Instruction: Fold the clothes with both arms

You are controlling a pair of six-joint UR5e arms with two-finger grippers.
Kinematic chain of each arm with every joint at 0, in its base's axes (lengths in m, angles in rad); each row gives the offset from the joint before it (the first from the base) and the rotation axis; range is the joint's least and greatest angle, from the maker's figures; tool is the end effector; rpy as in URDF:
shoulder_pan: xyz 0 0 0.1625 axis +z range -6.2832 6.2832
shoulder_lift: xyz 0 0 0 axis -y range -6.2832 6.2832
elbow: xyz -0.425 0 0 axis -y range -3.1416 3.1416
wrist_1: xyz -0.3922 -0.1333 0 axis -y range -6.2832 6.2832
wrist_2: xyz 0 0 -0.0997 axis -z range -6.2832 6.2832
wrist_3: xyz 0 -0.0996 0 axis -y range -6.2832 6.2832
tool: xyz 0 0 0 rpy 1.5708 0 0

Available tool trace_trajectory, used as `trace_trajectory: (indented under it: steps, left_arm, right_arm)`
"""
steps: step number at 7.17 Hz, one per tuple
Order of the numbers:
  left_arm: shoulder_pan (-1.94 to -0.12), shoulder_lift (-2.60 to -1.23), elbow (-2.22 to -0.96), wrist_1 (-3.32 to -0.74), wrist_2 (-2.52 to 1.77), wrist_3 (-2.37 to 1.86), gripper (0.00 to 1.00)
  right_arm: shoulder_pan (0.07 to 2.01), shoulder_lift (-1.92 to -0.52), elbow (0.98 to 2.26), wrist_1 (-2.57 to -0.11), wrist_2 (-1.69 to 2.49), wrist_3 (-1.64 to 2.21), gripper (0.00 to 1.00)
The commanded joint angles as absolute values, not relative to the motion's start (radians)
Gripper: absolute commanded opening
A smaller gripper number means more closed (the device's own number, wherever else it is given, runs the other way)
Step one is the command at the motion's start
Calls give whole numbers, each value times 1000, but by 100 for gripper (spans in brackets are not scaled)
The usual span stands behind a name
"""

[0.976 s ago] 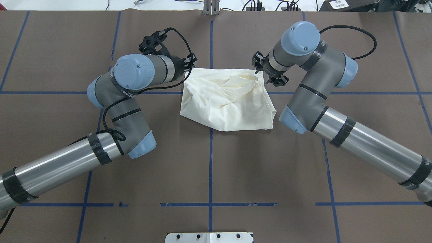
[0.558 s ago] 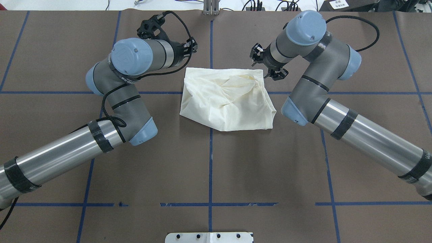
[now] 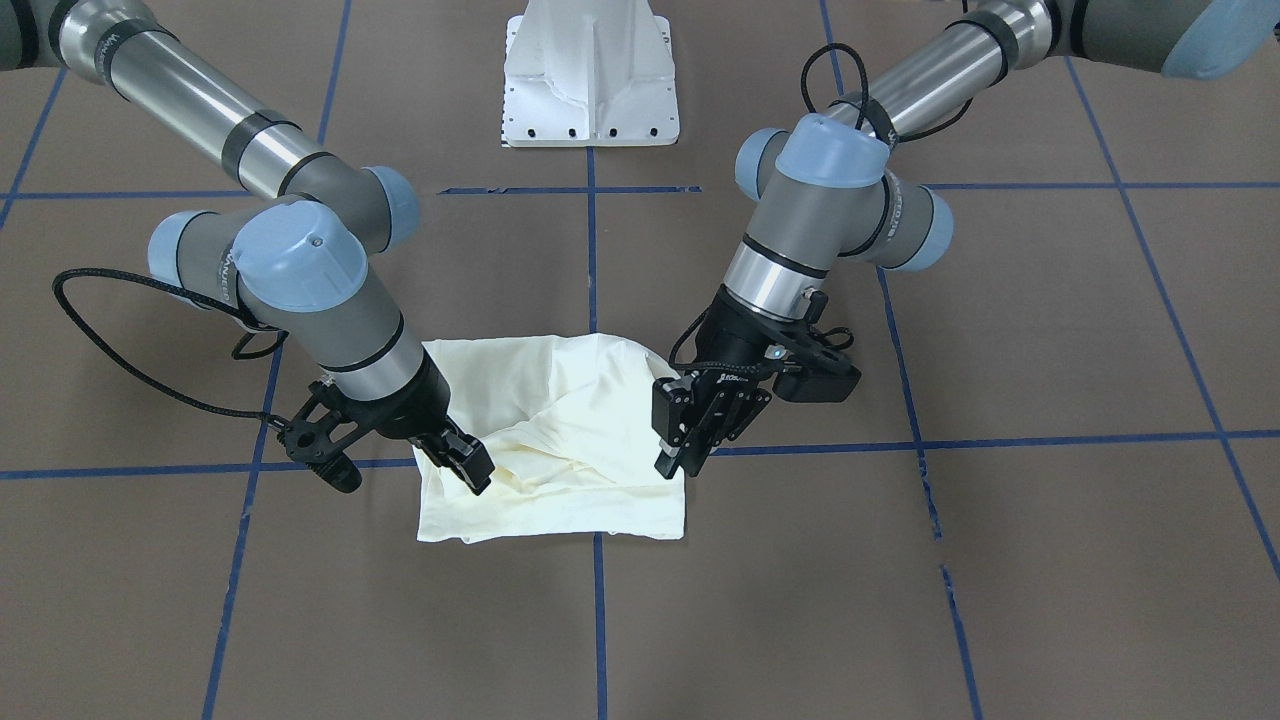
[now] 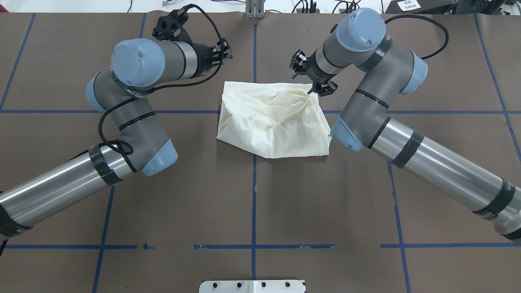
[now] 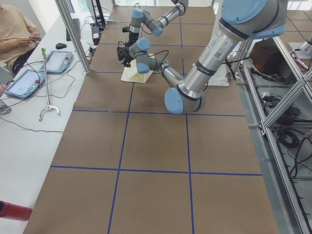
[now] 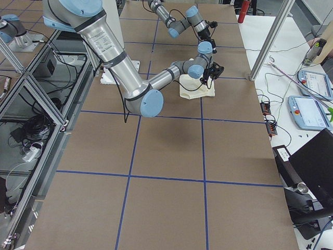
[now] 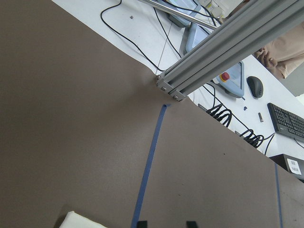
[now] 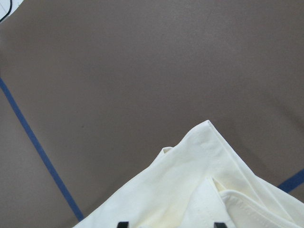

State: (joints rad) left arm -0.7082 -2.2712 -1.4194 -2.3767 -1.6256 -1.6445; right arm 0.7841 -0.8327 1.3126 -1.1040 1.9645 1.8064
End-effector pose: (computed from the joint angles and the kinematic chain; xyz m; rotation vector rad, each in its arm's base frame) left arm 0.4690 -0.5700 0.2067 0.3862 1.3272 -0.6194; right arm -0.4757 -0.6088 0.2687 -0.0995 -1.0222 0.7454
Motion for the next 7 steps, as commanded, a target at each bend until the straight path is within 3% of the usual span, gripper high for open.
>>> trace_trajectory:
  steps: [1,2,7]
  left_arm:
    - [-709,-2224,-1482,-2370,-1649,-1646,39]
    - [-709,-2221,-1486,-2368,-1649,-1649,40]
    - [-710,-2215,-1486,-2368,-1651,-1657,40]
  right_arm:
    - [769,-782,1261,-1106,1951,1812,88]
    - [737,-781,1264,-1101,1894,1807,100]
    - [712,-825,1336,-1111,1849,1253,93]
